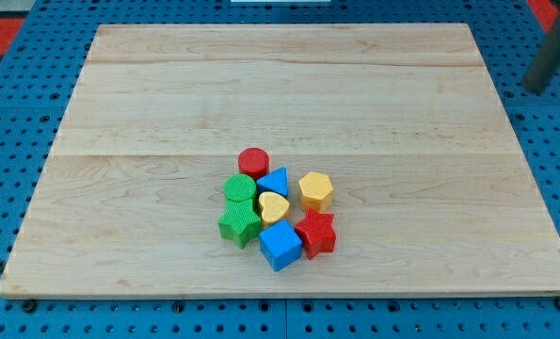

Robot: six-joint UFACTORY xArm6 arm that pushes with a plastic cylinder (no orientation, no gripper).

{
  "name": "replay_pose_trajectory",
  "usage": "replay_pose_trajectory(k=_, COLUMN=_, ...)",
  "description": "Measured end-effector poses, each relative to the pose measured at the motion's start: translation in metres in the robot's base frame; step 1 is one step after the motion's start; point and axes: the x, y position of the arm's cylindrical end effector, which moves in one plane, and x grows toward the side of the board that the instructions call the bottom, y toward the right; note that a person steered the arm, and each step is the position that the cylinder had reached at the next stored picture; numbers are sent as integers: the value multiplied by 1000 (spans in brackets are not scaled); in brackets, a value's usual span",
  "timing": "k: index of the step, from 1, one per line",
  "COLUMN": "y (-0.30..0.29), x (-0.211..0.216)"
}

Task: Place the cube parallel to green star

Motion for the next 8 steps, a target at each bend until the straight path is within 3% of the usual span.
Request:
replay_pose_trajectory(k=2, y=-9, x=55)
replay_pose_trajectory(k=4, y=-56, x=159)
replay_pose_trajectory(k=5, y=-71, x=151)
replay_pose_trajectory(k=6, y=-115, x=197)
replay_pose_trajectory(k=7, y=-196, x=221)
replay_pose_trajectory(k=8, y=-291, x=218)
